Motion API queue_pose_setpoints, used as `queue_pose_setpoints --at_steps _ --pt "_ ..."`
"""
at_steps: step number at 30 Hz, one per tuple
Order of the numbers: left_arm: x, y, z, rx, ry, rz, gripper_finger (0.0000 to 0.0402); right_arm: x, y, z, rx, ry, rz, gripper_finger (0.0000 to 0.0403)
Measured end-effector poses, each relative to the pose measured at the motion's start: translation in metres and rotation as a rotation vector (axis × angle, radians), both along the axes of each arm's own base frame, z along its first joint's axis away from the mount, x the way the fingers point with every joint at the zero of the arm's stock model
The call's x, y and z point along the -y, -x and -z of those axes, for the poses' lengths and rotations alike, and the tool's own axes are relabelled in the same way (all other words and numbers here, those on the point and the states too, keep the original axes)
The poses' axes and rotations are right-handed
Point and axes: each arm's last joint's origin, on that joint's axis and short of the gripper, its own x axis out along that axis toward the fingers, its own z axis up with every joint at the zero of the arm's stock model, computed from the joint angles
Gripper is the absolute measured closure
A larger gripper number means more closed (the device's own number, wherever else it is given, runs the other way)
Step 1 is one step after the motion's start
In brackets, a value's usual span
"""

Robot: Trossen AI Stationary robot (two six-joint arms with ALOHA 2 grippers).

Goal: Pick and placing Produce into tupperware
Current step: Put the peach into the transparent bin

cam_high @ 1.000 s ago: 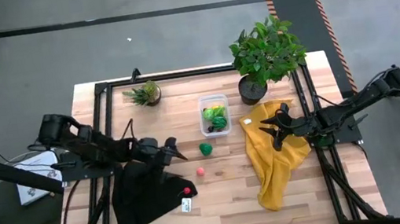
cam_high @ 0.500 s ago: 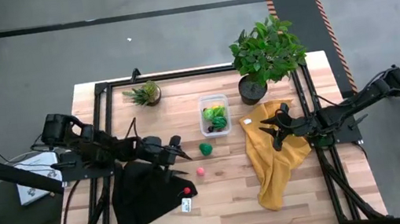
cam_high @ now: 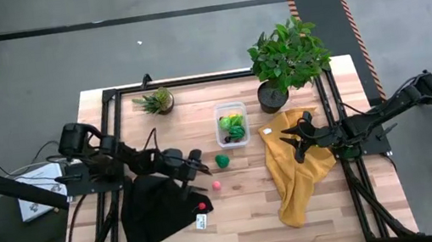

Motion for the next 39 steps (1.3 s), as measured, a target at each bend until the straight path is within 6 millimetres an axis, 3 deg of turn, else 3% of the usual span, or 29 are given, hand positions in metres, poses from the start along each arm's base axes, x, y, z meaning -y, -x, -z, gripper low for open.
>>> queue_pose_setpoints --at_steps 17,39 --pt "0.001 -0.018 0.01 -0.01 0.01 0.023 0.014 0.0 0.0 0.001 -0.01 0.003 0.0 0.0289" --pt "0.006 -0.026 0.016 -0.01 0.026 0.053 0.014 0.0 0.001 0.001 -0.015 0.004 0.0 0.0289"
